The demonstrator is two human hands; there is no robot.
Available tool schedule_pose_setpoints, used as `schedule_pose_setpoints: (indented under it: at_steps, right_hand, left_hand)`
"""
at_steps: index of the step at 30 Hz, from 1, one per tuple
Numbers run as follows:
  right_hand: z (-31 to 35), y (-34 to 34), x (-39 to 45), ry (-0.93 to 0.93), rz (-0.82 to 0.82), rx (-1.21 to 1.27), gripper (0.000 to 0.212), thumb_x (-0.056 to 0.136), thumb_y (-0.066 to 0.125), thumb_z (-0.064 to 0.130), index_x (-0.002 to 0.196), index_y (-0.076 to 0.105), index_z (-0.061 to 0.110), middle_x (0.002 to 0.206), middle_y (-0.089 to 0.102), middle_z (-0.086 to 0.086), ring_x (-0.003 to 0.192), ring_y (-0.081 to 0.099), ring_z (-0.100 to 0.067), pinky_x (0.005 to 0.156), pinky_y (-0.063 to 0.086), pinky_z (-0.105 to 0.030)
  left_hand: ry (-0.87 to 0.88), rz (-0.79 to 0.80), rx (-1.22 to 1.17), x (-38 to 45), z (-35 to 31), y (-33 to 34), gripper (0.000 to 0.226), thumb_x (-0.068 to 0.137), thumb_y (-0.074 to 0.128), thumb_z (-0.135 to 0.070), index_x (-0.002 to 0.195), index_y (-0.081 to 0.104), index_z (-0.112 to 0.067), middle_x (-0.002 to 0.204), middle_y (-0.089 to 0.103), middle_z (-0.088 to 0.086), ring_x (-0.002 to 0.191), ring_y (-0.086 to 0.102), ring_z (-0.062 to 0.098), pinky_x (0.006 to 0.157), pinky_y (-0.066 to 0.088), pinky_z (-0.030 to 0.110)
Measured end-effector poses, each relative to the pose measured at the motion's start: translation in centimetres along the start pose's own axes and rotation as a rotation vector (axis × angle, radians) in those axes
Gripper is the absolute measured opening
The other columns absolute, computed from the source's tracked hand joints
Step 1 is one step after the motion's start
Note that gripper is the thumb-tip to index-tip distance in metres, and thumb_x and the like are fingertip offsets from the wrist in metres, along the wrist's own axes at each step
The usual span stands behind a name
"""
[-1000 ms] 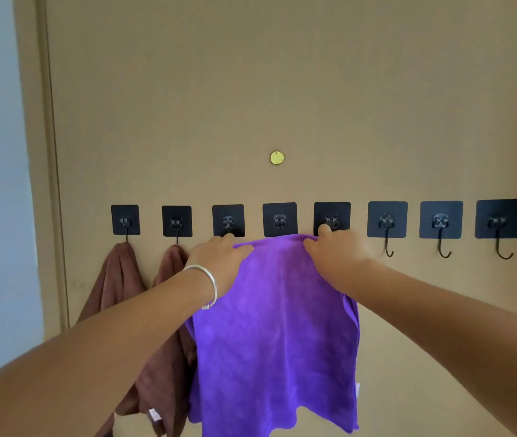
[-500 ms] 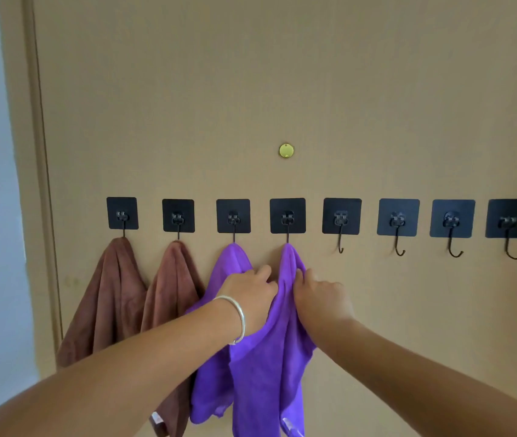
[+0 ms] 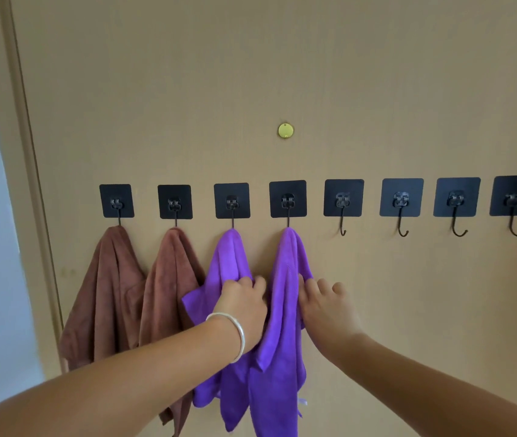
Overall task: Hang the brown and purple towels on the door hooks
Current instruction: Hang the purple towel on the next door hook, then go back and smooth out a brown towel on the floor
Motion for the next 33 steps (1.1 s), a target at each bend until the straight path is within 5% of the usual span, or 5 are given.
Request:
schedule_pose_setpoints:
  at_steps: [6, 9, 14, 21, 33]
  right_hand:
    - [-0.6, 0.7, -1.3, 0.016, -0.004, 0.04, 0.066, 0.085, 0.061, 0.021, 0.143, 0.036, 0.003, 0.115, 0.054, -0.014, 0.1, 0.056, -0.032, 0.078, 0.044, -0.039]
    - [-1.1, -0.1, -2.0, 0.035, -0.06, 0.018, 0.065, 0.048, 0.086, 0.024, 0.11, 0.071, 0.011, 0.075, 0.063, -0.004, 0.061, 0.06, -0.021, 0.05, 0.046, -0.03]
    - [-2.0, -0.1, -2.2, 0.04, -0.079, 0.077, 0.051, 0.032, 0.085, 0.013, 0.082, 0.071, 0.013, 0.07, 0.06, -0.005, 0.056, 0.058, -0.024, 0.046, 0.045, -0.031]
    - [-3.6, -0.6, -1.4, 0.067, -0.034, 0.103, 0.038, 0.079, 0.051, 0.009, 0.116, 0.048, 0.016, 0.109, 0.049, -0.006, 0.096, 0.05, -0.028, 0.073, 0.034, -0.036]
    - [-14.1, -4.4, -10.7, 0.497, -0.115, 0.118, 0.054, 0.092, 0.038, 0.055, 0.14, 0.033, 0.031, 0.149, 0.033, -0.001, 0.142, 0.018, -0.024, 0.115, 0.015, -0.052]
  left_hand:
    - [0.038, 0.143, 0.025, -1.0, -2.5, 2.0, 0.047, 0.096, 0.036, -0.029, 0.14, 0.038, -0.013, 0.129, 0.04, 0.014, 0.101, 0.049, 0.03, 0.062, 0.03, 0.034]
    - [-0.005, 0.225, 0.035, -1.1, -2.1, 2.4, 0.044, 0.097, 0.03, -0.006, 0.14, 0.039, -0.008, 0.133, 0.038, 0.014, 0.108, 0.05, 0.031, 0.058, 0.027, 0.031]
    - [0.168, 0.279, -0.056, -3.0, -2.1, 0.4, 0.038, 0.091, 0.05, -0.01, 0.129, 0.05, -0.009, 0.135, 0.037, 0.011, 0.102, 0.056, 0.032, 0.069, 0.034, 0.038]
    - [-0.017, -0.044, -0.048, -2.3, 2.2, -7.5, 0.021, 0.094, 0.039, -0.026, 0.106, 0.056, -0.02, 0.107, 0.053, 0.0, 0.094, 0.056, 0.026, 0.065, 0.033, 0.033]
    - [0.023, -0.417, -0.423, 0.3, -5.1, -12.1, 0.072, 0.088, 0.038, -0.062, 0.146, 0.036, -0.021, 0.154, 0.031, 0.008, 0.145, 0.021, 0.027, 0.114, 0.021, 0.056]
Point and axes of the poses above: each hand's wrist, its own x-axis towards the middle knuckle, its own y-axis out of the palm, z = x × y, the point moved 9 cm from there along x, towards the middle knuckle
